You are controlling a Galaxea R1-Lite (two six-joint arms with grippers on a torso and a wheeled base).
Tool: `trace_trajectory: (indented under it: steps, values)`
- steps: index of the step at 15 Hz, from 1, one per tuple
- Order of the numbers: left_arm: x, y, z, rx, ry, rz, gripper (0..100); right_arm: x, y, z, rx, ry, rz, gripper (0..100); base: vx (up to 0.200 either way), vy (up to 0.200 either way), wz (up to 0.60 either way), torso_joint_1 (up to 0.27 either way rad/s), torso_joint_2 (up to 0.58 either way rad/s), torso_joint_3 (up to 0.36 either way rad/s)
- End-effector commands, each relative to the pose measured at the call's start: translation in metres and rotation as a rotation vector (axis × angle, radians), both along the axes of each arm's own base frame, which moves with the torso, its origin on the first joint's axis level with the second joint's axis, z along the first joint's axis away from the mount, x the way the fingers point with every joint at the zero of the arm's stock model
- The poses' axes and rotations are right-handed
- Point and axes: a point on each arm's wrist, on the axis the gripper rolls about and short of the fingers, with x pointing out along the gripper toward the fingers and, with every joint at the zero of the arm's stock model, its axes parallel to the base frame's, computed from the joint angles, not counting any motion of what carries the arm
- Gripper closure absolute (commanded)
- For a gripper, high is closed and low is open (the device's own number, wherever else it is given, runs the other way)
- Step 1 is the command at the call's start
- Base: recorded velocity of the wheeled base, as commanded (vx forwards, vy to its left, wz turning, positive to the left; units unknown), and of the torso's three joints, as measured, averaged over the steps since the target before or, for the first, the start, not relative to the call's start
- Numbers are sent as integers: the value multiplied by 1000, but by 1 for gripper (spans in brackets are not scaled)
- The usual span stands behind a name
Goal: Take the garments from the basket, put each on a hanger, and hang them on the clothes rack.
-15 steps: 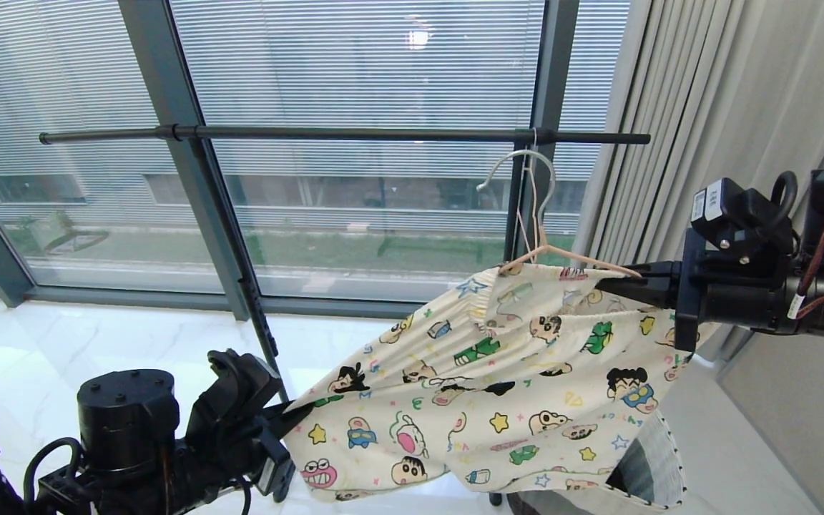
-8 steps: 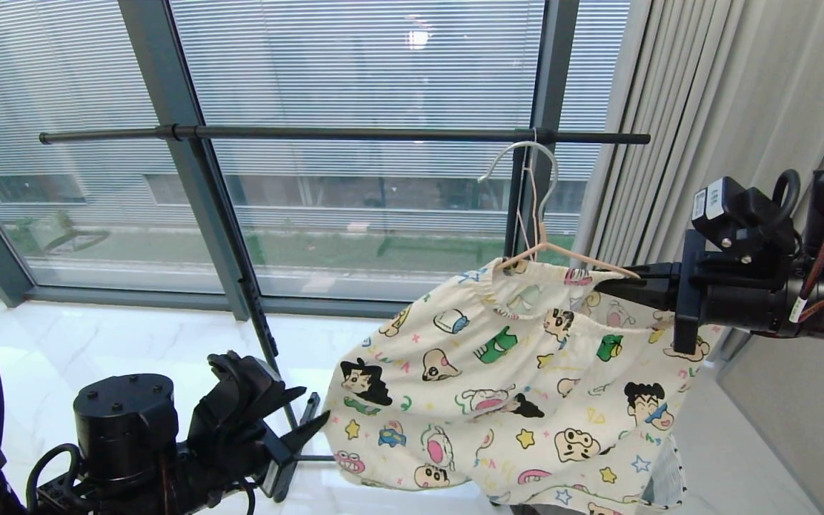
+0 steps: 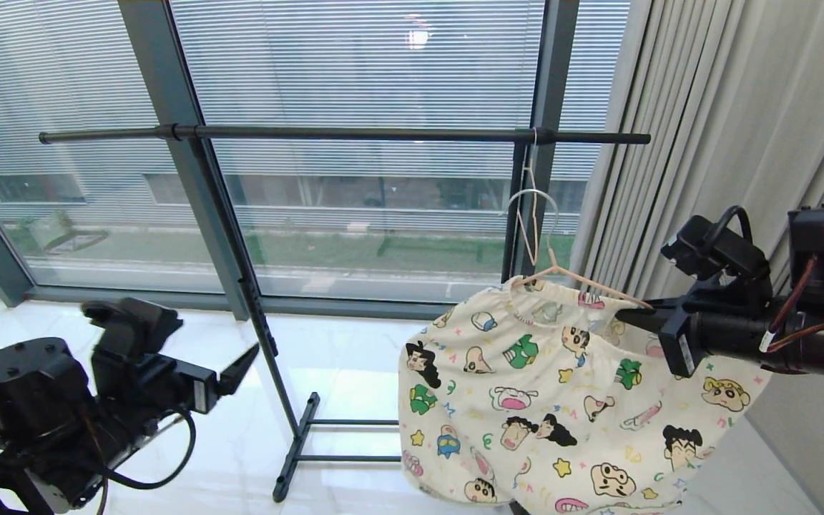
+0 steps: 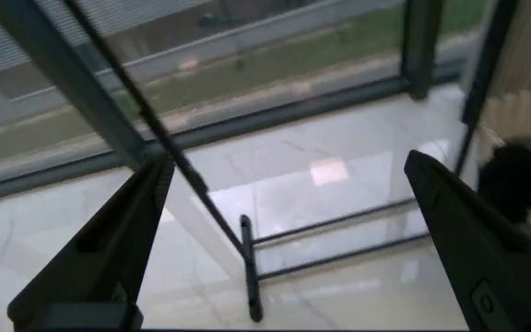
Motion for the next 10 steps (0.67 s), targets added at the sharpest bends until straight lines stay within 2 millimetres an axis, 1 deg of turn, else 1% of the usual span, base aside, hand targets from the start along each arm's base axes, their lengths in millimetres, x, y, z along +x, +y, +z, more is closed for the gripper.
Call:
trace_trajectory:
  steps: [1, 3, 4, 5, 7, 9, 10]
  values:
    - [-7, 18, 37, -62, -171, 86, 0, -6, 4, -3, 4, 48, -40, 100, 0, 0, 0, 0, 0, 0]
    - [-20, 10, 47, -70, -177, 52, 0, -7, 6, -3, 23, 71, -66, 100, 0, 0, 0, 0, 0, 0]
    - [-27, 5, 50, -102, -144, 33, 0, -7, 6, -4, 20, 76, -68, 100, 0, 0, 0, 0, 0, 0]
    - [-35, 0, 56, -151, -96, 14, 0, -7, 6, -4, 19, 79, -68, 100, 0, 0, 0, 0, 0, 0]
    - [-49, -7, 72, -241, 61, 2, 0, -7, 6, -4, 15, 78, -78, 100, 0, 0, 0, 0, 0, 0]
    - [-55, -11, 88, -337, 192, 39, 0, -6, 5, -8, -33, 98, -143, 100, 0, 0, 0, 0, 0, 0]
    - [-54, -12, 88, -360, 198, 86, 0, -6, 5, -11, -58, 112, -183, 100, 0, 0, 0, 0, 0, 0]
